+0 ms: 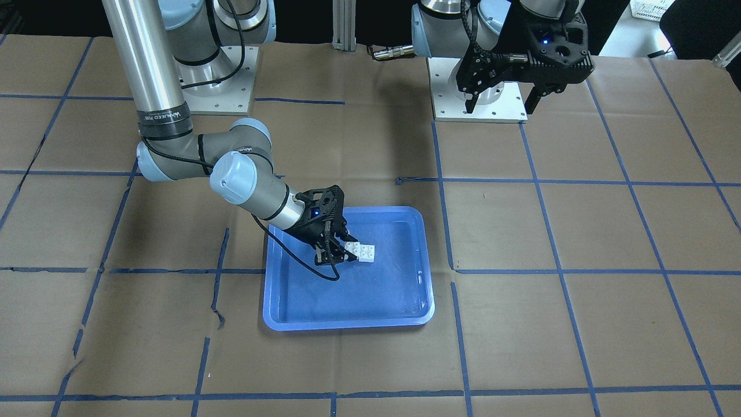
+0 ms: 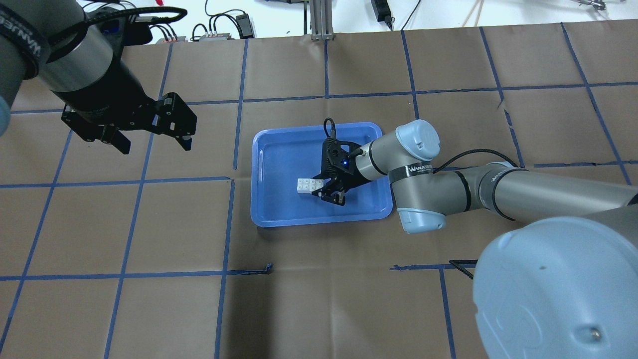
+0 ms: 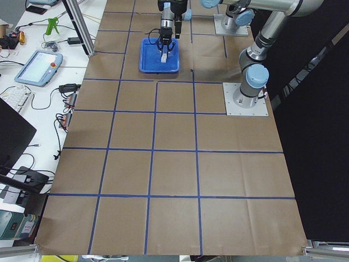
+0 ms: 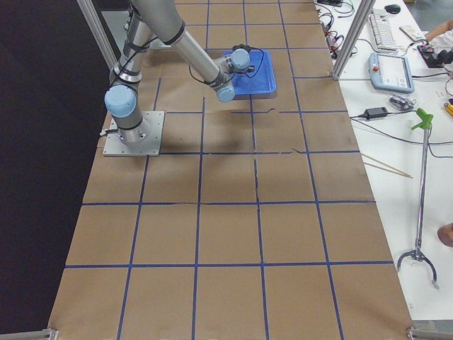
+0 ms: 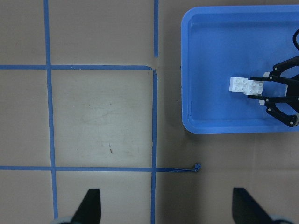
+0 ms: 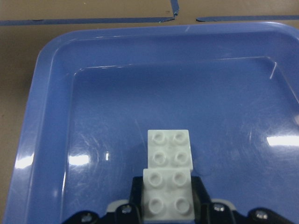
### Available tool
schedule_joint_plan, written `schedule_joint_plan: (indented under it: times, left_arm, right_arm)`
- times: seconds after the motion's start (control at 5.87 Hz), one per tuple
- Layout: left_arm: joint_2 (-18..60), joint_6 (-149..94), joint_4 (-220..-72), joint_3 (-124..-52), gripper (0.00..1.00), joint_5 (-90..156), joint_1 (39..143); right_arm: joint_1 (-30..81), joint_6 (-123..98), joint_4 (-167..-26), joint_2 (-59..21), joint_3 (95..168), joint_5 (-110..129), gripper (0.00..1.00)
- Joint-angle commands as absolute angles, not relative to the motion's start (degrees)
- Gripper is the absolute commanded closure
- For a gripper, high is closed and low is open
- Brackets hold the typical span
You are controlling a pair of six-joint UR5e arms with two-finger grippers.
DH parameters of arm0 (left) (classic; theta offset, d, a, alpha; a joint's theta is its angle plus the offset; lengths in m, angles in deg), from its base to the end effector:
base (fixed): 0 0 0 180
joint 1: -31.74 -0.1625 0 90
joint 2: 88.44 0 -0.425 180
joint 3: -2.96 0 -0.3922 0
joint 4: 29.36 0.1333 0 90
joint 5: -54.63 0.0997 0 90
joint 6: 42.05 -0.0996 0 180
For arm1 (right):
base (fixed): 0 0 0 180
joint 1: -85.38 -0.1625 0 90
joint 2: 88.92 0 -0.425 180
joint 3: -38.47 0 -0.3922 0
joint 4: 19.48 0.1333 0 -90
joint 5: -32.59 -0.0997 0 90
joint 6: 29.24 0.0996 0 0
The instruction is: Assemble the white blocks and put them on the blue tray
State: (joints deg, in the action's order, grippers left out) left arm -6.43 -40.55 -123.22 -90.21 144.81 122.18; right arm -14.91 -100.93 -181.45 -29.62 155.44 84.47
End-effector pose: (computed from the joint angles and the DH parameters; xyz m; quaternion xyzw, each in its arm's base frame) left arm -0.1363 -0.4321 0.5184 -0.0093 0.9999 -0.0084 0.0014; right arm 0.2886 -0.4992 0.1452 -0.6458 0.6812 -0.2666 0.2185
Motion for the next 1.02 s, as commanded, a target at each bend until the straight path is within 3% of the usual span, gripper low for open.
schedule_joint_plan:
  times: [0.0,0.51,0.85]
  left_arm:
    - [-6.44,-40.64,-123.22,-90.29,0.01,144.81,122.18]
    - [-6.44,-40.64,-123.22,-90.29,0.01,144.72,122.18]
    - [-6.44,-40.55,-123.22,-90.29,0.01,144.72,122.18]
  right_arm:
    - [-14.82,-100.87,-181.46,-29.68,155.27,84.54,0.63]
    - [-14.82,-100.78,-181.46,-29.68,155.27,84.54,0.63]
    - [-14.82,-100.26,-181.46,-29.68,155.36,84.54,0.41]
